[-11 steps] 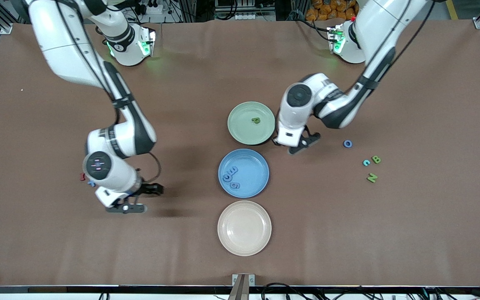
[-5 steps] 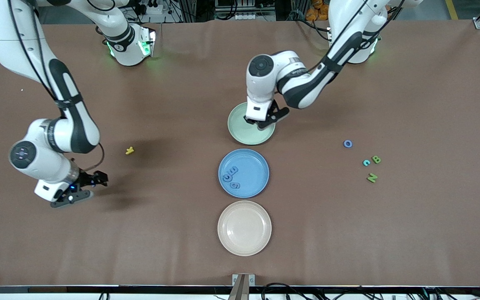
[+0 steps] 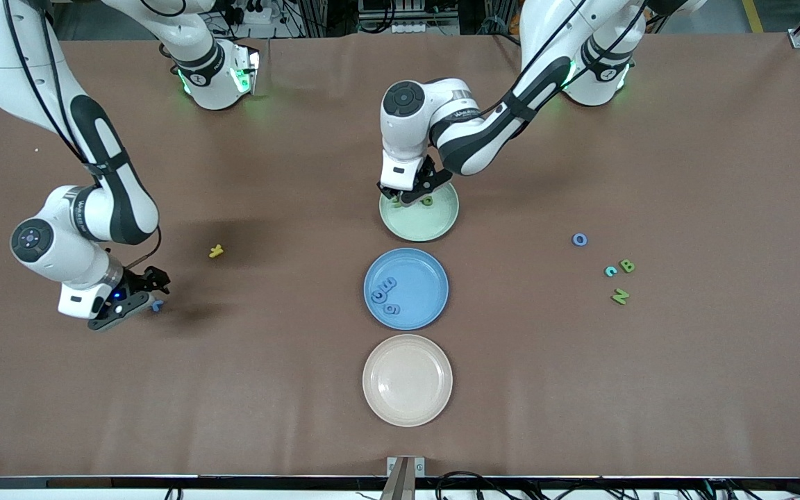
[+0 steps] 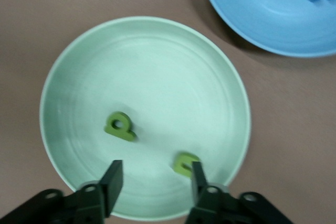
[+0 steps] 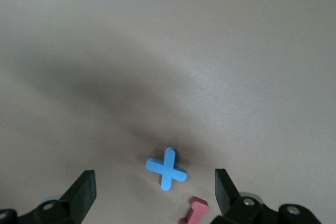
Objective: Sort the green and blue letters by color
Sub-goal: 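Grasp the blue x with the right gripper while the left gripper withdraws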
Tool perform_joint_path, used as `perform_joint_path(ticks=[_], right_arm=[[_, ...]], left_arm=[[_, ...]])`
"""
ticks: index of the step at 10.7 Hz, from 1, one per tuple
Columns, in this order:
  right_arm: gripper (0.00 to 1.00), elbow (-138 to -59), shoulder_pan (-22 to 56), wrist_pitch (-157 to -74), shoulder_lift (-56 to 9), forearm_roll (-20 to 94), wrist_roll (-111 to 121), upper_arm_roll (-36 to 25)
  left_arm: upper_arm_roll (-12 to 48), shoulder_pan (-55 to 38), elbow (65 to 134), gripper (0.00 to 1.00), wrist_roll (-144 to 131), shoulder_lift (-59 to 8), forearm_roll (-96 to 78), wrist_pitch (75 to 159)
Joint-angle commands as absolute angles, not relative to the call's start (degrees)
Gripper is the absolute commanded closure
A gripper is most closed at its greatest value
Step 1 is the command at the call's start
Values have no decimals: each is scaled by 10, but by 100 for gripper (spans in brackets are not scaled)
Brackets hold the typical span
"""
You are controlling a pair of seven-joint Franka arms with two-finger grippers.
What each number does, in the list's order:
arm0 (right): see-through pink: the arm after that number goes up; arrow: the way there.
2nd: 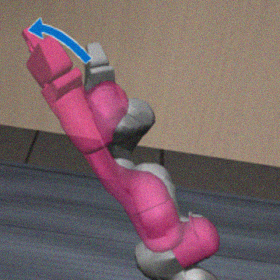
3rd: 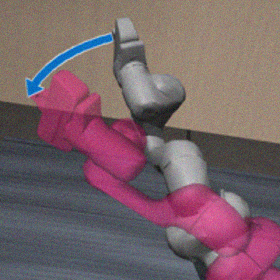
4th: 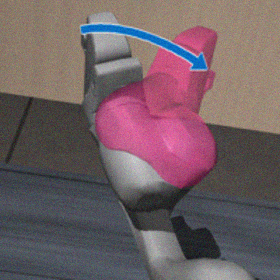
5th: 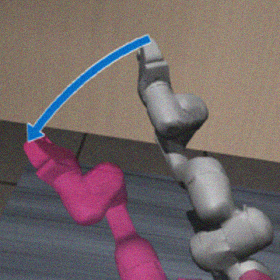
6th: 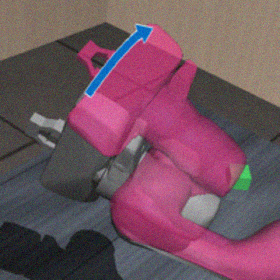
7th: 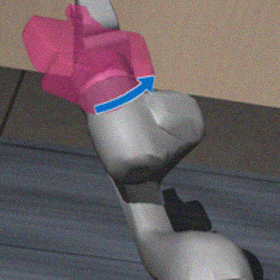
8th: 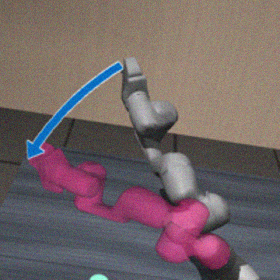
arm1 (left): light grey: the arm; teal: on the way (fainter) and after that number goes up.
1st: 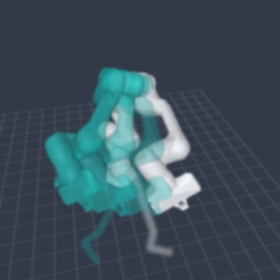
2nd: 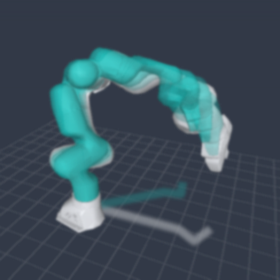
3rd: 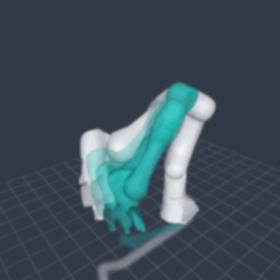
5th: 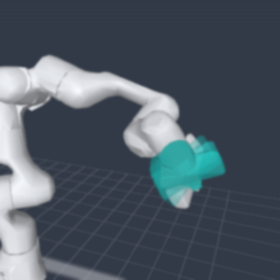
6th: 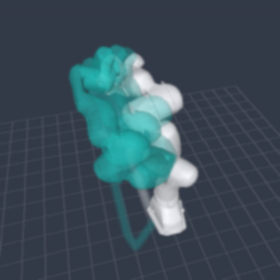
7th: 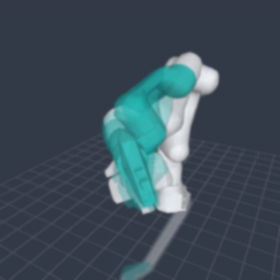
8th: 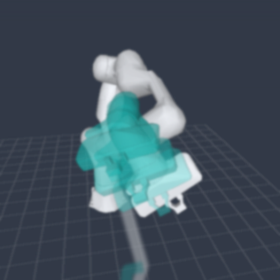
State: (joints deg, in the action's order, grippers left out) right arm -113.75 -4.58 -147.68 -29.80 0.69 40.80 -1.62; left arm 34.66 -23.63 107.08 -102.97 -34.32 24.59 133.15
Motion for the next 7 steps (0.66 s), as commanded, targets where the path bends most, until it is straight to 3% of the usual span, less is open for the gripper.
perform_joint_path(ticks=[1,7], right_arm=[[0,-1168,-58,-1495,-281,46,528,-9],[0,-1169,-81,-1528,-314,53,571,-5]], left_arm=[[345,-218,1058,0,-1036,-345,250,1282],[342,-42,1050,0,-863,-344,269,1277]])
